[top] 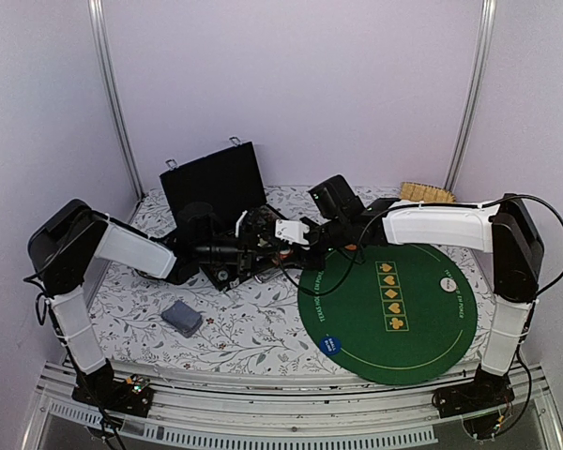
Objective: Distribute texas hold em gaming equipment
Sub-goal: Pass from the left arm to the right
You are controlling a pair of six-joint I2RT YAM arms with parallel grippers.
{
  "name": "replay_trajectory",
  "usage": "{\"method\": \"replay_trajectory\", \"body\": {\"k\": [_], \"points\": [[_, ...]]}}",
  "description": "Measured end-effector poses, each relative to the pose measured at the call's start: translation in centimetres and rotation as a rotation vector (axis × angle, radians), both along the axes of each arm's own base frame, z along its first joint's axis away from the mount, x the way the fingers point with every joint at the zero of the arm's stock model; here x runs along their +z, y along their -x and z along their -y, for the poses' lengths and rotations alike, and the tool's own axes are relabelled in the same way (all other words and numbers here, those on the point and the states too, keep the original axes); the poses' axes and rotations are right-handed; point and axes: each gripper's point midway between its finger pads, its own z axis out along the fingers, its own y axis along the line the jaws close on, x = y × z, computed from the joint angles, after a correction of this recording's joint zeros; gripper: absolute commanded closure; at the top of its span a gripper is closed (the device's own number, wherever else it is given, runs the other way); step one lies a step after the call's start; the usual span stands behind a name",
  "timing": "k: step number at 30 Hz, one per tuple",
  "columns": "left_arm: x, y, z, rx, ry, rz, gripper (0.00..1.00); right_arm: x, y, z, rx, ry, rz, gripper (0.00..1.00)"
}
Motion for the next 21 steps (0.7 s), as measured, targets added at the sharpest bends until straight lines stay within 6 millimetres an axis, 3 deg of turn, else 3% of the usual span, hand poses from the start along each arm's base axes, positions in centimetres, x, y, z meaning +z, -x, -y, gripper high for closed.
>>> {"method": "replay_trajectory", "body": {"k": [7, 14, 21], "points": [[0.4, -0.2, -0.1, 0.008, 0.014, 0.03, 0.14, -0.3, 0.0, 0.3, -0.023, 0.01, -0.02, 0.98], [-1.4, -1.3, -1.9, 0.071, -0.024, 0.005, 0.16, -0.6, 0.0, 0.5, -0.031, 0.017, -0.035, 0.98], [-1.8, -1.5, -2.2, 0.076, -0.04, 0.014, 0.19, -1.9, 0.8, 1.4, -0.04, 0.043, -0.068, 0.98]]}}
